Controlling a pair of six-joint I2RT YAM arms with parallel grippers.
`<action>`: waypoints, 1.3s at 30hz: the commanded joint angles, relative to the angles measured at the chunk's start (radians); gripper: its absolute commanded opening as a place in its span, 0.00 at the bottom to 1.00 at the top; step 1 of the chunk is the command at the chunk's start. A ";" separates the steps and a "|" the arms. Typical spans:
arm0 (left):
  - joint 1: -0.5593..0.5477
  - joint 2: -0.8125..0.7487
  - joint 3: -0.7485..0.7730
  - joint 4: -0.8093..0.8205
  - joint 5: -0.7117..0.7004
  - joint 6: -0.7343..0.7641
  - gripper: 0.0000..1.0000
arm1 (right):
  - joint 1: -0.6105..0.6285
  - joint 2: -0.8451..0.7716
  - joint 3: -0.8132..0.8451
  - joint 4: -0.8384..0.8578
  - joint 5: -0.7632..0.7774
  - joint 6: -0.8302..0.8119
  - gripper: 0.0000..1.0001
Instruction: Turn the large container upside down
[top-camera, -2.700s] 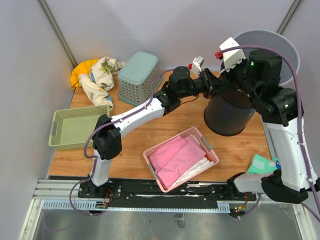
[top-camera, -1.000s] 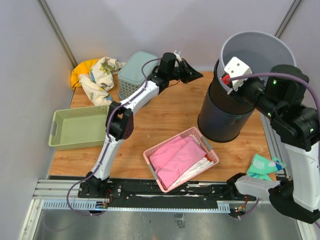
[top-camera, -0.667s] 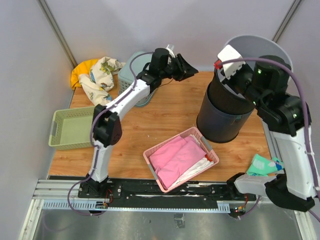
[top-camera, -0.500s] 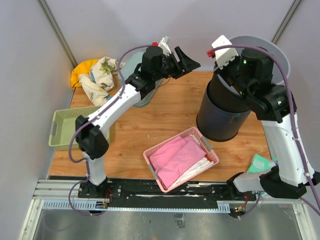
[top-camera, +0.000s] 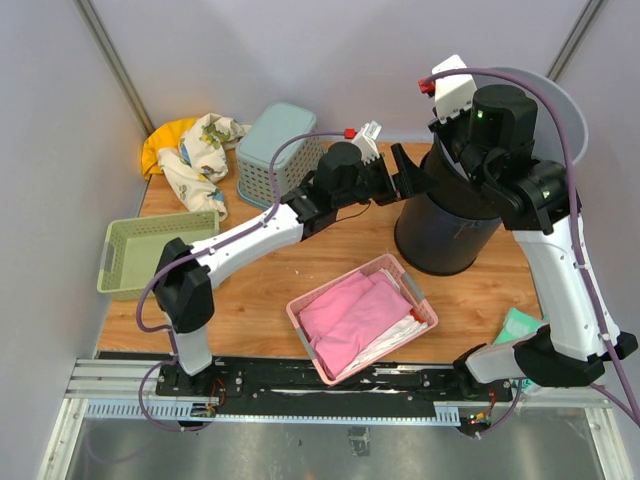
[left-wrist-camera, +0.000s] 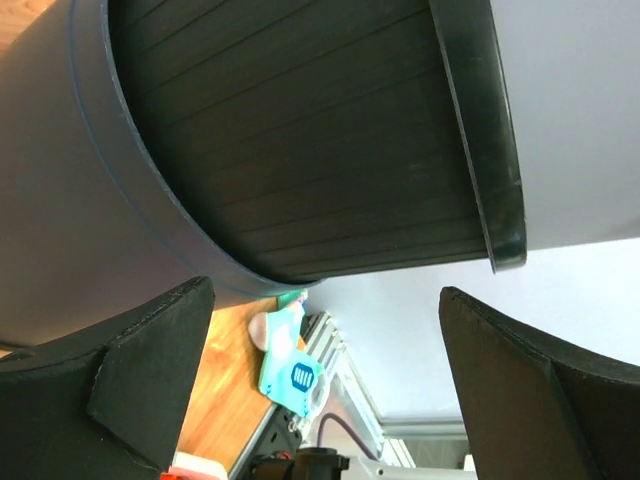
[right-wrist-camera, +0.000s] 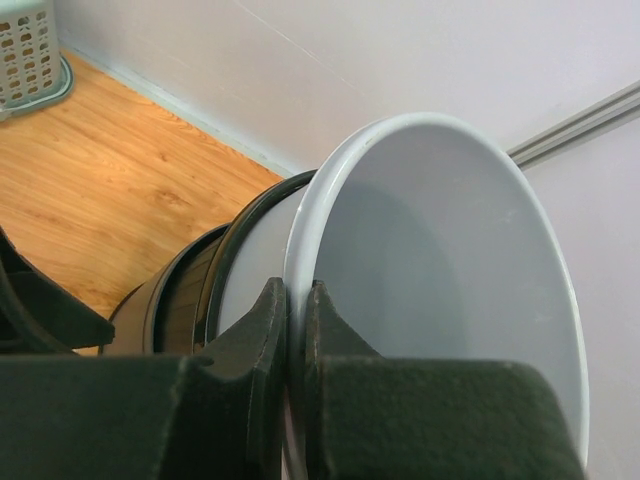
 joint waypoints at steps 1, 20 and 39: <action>-0.013 0.024 0.058 0.131 -0.006 -0.040 0.99 | 0.002 -0.037 0.027 0.139 0.041 0.012 0.01; -0.048 0.180 0.252 0.131 0.047 -0.138 0.60 | 0.004 -0.040 0.027 0.131 -0.045 0.029 0.01; 0.007 0.202 0.330 -0.025 0.007 -0.202 0.11 | 0.021 -0.133 -0.063 0.105 -0.115 -0.111 0.01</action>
